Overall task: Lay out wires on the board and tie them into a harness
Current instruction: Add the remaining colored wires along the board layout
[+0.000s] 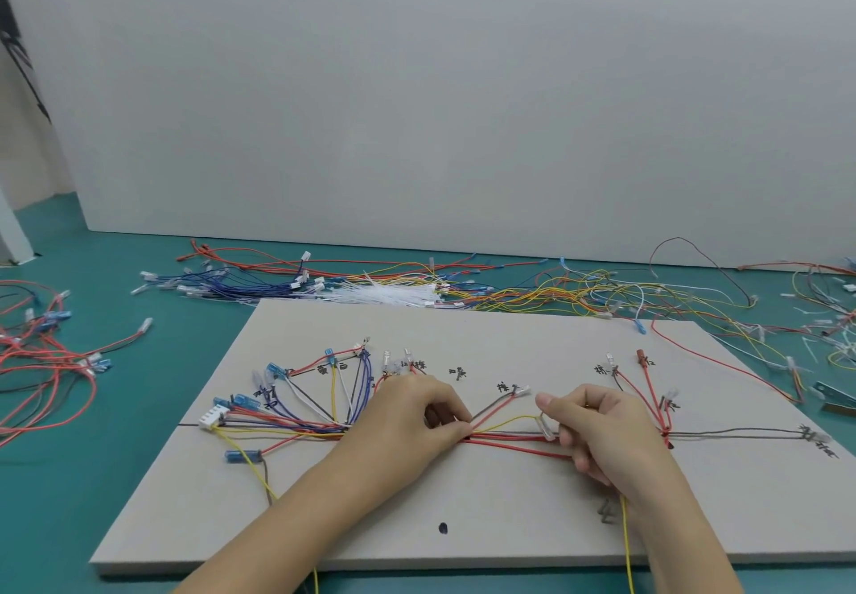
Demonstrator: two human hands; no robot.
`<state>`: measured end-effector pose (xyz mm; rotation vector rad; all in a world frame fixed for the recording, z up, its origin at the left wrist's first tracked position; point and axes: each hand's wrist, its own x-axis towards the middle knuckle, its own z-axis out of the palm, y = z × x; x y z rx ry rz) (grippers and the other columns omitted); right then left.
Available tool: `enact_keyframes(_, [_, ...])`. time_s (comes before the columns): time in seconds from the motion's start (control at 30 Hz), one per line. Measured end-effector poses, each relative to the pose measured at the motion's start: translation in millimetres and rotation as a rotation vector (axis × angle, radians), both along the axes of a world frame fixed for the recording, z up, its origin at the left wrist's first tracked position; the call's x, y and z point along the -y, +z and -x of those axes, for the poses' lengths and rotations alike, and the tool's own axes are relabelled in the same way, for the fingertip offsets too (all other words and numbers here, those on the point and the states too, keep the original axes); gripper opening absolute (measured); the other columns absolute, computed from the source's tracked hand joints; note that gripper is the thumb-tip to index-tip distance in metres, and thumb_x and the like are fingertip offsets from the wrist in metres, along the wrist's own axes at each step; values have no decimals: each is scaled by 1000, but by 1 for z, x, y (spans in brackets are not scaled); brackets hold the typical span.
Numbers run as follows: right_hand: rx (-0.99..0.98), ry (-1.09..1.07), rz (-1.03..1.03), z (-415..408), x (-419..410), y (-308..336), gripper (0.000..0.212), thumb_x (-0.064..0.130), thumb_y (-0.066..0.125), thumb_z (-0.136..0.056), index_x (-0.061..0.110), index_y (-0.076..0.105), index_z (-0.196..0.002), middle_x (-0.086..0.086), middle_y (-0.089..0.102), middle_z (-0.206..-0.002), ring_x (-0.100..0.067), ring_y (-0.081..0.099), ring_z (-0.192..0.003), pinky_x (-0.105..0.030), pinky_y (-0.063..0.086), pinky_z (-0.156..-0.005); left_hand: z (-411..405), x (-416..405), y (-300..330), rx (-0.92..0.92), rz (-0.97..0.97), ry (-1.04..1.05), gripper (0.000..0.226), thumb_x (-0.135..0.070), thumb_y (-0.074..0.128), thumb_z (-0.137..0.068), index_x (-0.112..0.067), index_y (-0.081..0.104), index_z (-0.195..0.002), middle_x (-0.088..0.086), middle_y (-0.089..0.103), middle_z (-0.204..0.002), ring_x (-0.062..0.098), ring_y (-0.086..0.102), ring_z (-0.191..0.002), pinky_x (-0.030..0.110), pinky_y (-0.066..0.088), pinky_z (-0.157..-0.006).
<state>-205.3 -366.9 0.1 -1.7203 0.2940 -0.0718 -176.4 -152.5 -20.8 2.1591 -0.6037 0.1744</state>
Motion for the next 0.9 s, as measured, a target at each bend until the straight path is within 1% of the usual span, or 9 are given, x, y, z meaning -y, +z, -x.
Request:
enact_keyframes(0.07, [-8, 9, -24, -1, 0, 1, 32, 20, 73, -84, 9, 53, -62, -5, 54, -49, -13, 39, -31, -14, 25, -32, 0, 1, -1, 21, -26, -1, 7, -22, 73, -82, -29, 73, -83, -17, 59, -72, 2, 56, -77, 8, 38, -67])
enact_keyframes(0.13, [-8, 33, -105, 0, -1, 3, 30, 17, 71, -85, 8, 52, -64, -8, 56, -51, -14, 43, -32, -14, 24, -30, 0, 2, -1, 39, -64, -1, 8, -25, 71, -83, -32, 72, -87, -14, 58, -75, 3, 53, -81, 18, 42, -75])
enact_keyframes(0.23, [-12, 70, -258, 0, -4, 5, 26, 13, 67, -87, 6, 51, -67, -12, 59, -54, -15, 51, -33, -14, 27, -27, 1, 4, -1, 27, -106, 12, 7, -30, 69, -84, -36, 73, -86, -14, 58, -76, 3, 51, -85, 32, 44, -85])
enact_keyframes(0.33, [-9, 75, -313, -2, -7, 7, 23, 13, 67, -86, 4, 55, -69, -13, 62, -55, -14, 54, -35, -15, 30, -27, 1, 3, -1, 12, -121, 34, 5, -35, 69, -85, -39, 72, -84, -16, 58, -78, 2, 49, -89, 36, 42, -90])
enact_keyframes(0.53, [106, 14, 150, -17, -6, 16, 28, 17, 78, -80, 4, 61, -62, 0, 51, -43, -10, 40, -34, -16, 30, -34, 1, 3, 0, 21, -142, 53, 4, -37, 69, -85, -38, 72, -86, -20, 55, -78, 0, 45, -89, 37, 40, -93])
enact_keyframes(0.63, [106, 71, 424, -35, -5, 24, 31, 27, 83, -73, 9, 63, -58, 6, 50, -45, -10, 41, -43, -21, 34, -46, 0, 2, 1, 18, -138, 53, 4, -36, 69, -85, -37, 73, -87, -19, 55, -78, 3, 45, -90, 38, 39, -94])
enact_keyframes(0.7, [69, 134, 541, -52, -8, 30, 34, 30, 83, -73, 12, 60, -56, 8, 58, -50, -12, 44, -50, -26, 35, -53, 0, 2, 2, 17, -132, 47, 5, -35, 70, -85, -36, 74, -88, -19, 55, -77, 3, 46, -90, 38, 39, -94])
enact_keyframes(0.77, [10, 213, 645, -70, -15, 35, 35, 30, 82, -74, 13, 57, -57, 4, 64, -57, -13, 47, -55, -26, 35, -54, -1, 2, 2, 16, -122, 43, 6, -34, 71, -84, -36, 75, -88, -20, 56, -77, 3, 46, -90, 38, 40, -93])
enact_keyframes(0.9, [-177, 344, 857, -98, -34, 39, 38, 35, 82, -75, 12, 55, -62, -1, 53, -61, -17, 45, -60, -27, 33, -53, -1, 2, 0, 26, -126, 44, 5, -34, 71, -84, -36, 75, -87, -21, 58, -78, 4, 47, -91, 38, 40, -93])
